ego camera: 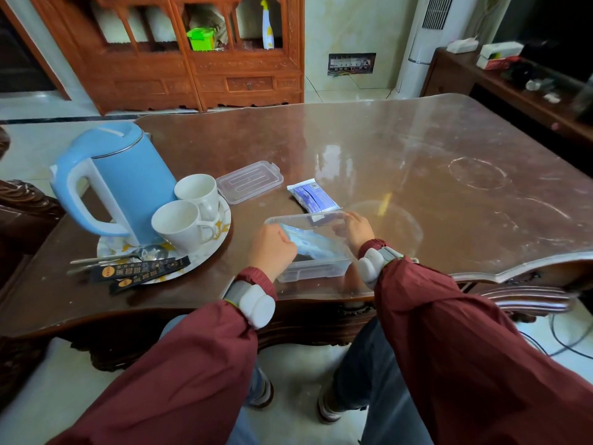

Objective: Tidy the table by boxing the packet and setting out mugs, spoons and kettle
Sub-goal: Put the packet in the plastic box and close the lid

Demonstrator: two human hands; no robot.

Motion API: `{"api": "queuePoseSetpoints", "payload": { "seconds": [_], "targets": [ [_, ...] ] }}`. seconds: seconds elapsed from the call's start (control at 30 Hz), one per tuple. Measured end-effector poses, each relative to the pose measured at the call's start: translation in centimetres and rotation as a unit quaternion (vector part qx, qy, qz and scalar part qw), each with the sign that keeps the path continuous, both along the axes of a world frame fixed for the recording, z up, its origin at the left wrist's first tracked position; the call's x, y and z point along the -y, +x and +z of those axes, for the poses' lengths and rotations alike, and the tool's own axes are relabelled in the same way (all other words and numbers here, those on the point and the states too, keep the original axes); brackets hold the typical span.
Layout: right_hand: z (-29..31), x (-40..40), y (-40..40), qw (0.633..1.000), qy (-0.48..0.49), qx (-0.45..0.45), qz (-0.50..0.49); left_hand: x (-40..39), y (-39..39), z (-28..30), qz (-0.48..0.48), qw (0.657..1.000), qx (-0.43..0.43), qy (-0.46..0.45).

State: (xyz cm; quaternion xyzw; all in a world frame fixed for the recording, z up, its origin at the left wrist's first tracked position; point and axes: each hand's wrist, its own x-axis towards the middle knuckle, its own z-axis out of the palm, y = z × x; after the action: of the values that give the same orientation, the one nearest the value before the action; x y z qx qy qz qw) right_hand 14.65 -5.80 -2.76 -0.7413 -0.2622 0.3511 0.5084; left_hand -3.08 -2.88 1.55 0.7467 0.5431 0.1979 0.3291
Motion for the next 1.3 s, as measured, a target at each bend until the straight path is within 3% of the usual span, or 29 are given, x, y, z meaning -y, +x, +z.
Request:
{"api": "queuePoseSetpoints", "payload": {
  "seconds": [0.2,0.47,0.8,0.9,0.97,1.03,1.07,1.17,1.23,1.3],
  "targets": [
    [-0.6,-0.2,0.3,0.999,-0.008,0.041,0.013,-0.1,0.1,-0.2,-0.078,0.991,-0.110,0.027],
    [-1.4,-0.4,0.7,0.989,-0.059,0.121,0.060,-0.3,1.5,-0.9,-0.165,0.936,-0.306,0.057],
    [-1.2,-0.1,0.9,0.972,-0.084,0.202,0.091,-1.0,2.8,-1.1,-0.237,0.902,-0.360,-0.007],
    [-1.2,-0.1,0.9,0.962,-0.100,0.229,0.107,-1.4,2.4,-1.2,-0.192,0.943,-0.270,0.030],
    [-0.9,-0.2,0.8,0.961,-0.104,0.230,0.111,-1.6,1.5,-1.4,-0.098,0.969,-0.161,0.159],
    [-0.9,-0.3,0.9,0.956,-0.112,0.247,0.116,-2.3,0.5,-1.6,-0.014,0.953,-0.115,0.278],
    [-0.8,-0.3,0.7,0.953,-0.119,0.255,0.114,-3.0,0.1,-2.0,0.003,0.949,-0.112,0.294],
    [-1.0,-0.8,0.0,0.956,-0.117,0.244,0.110,-4.8,-0.1,-3.2,0.012,0.984,-0.067,0.167],
    [-1.1,-1.5,-0.9,0.976,-0.094,0.185,0.069,-5.3,0.4,-3.7,0.028,0.998,0.009,0.053],
    [-0.9,-2.3,-1.5,0.993,-0.060,0.103,0.009,-6.1,0.5,-4.0,0.048,0.998,0.039,0.032]
  ]
}}
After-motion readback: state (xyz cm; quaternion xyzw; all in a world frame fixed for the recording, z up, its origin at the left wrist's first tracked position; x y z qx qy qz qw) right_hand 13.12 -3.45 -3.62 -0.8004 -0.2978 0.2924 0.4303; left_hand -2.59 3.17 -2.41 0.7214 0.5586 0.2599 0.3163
